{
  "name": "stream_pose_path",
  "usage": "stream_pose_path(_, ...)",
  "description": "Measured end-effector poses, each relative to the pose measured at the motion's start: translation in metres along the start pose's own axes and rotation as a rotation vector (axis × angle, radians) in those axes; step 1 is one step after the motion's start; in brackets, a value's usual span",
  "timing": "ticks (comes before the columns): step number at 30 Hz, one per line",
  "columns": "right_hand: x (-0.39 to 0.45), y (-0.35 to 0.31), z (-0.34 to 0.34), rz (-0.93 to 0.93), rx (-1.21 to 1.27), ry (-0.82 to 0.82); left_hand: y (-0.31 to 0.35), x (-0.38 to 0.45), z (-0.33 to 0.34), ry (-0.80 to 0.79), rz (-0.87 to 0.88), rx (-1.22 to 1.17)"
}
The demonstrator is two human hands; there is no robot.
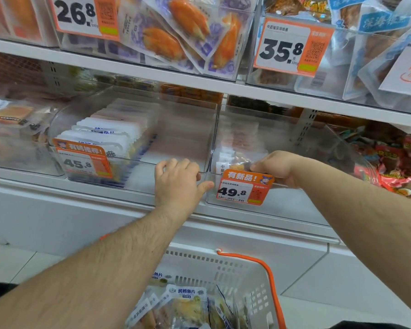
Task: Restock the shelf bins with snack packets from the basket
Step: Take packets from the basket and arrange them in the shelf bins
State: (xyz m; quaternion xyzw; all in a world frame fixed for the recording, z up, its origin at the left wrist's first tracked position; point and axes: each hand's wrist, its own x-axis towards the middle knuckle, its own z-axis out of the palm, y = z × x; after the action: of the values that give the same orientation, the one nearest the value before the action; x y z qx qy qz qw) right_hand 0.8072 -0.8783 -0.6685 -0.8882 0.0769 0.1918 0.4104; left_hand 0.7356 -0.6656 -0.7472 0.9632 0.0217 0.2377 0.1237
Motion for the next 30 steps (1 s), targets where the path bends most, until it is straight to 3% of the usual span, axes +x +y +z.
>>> stream_pose_path(6, -0.007, -0.004, 0.003, 0.072, -0.331, -0.053, 0.001, 0.001, -0.001, -0.025, -0.003, 0.021)
stream_pose_path(18, 0.006, 0.002, 0.004, -0.018, -0.162, 0.128, 0.001, 0.000, 0.000, -0.028, -0.003, 0.012)
stream_pose_path(21, 0.004, 0.002, 0.006, -0.036, -0.271, 0.099, 0.001, 0.000, 0.000, -0.027, -0.004, 0.016)
stream_pose_path(25, -0.004, -0.002, 0.005, 0.001, -0.216, -0.005, 0.002, 0.000, -0.002, -0.041, -0.007, 0.019)
stream_pose_path(30, -0.004, -0.003, 0.000, 0.042, -0.182, 0.028, 0.002, -0.001, -0.004, -0.065, -0.017, 0.010)
